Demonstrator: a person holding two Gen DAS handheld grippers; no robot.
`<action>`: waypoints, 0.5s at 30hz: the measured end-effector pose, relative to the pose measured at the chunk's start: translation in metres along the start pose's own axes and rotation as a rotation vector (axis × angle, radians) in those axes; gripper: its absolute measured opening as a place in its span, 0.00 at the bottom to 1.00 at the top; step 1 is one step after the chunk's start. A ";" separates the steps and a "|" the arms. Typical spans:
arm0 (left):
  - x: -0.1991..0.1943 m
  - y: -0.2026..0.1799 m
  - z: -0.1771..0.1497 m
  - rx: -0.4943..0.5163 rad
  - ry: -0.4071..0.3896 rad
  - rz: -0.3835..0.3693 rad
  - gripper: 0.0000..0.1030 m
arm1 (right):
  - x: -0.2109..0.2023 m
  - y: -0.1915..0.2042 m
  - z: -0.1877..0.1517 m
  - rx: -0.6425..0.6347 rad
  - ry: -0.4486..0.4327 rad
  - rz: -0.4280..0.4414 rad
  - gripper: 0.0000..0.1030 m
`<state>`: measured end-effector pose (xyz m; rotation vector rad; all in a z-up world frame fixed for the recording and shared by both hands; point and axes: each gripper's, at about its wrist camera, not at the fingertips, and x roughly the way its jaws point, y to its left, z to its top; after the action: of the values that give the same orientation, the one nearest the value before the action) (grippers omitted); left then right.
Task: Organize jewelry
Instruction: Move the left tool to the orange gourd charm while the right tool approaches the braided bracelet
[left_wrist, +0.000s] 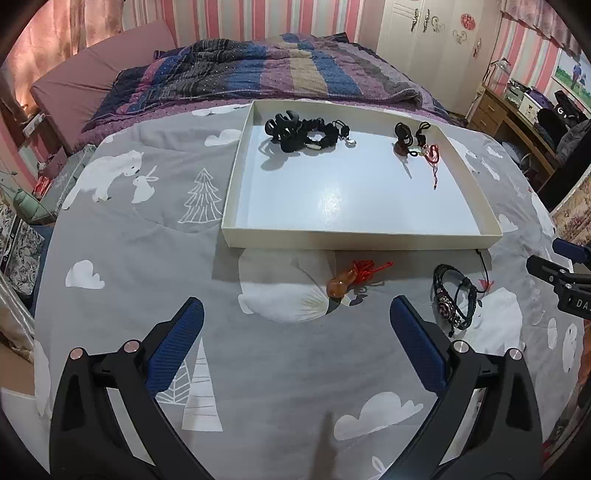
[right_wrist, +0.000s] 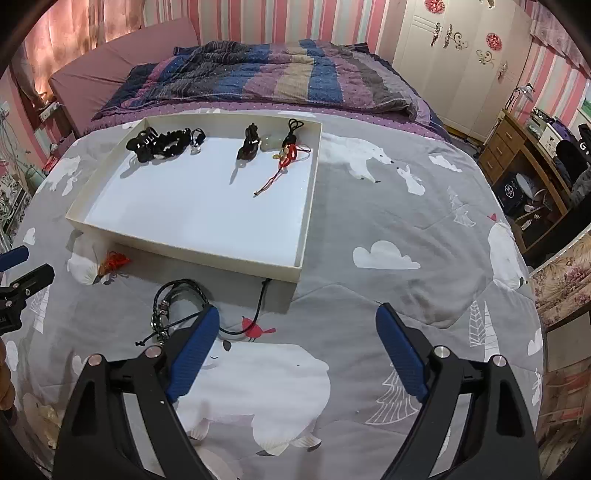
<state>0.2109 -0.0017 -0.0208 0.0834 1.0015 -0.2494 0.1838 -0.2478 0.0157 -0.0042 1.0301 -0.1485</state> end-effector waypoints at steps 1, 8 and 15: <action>0.001 0.000 0.000 0.002 0.002 0.000 0.97 | 0.001 0.001 0.000 -0.003 0.002 -0.002 0.84; 0.007 -0.003 0.001 0.012 0.006 0.002 0.97 | 0.009 0.005 0.001 -0.008 0.019 -0.007 0.84; 0.011 -0.004 0.002 0.023 0.011 -0.005 0.97 | 0.017 0.010 0.002 -0.020 0.036 -0.010 0.84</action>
<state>0.2171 -0.0081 -0.0291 0.1027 1.0098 -0.2654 0.1953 -0.2405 0.0011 -0.0254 1.0672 -0.1481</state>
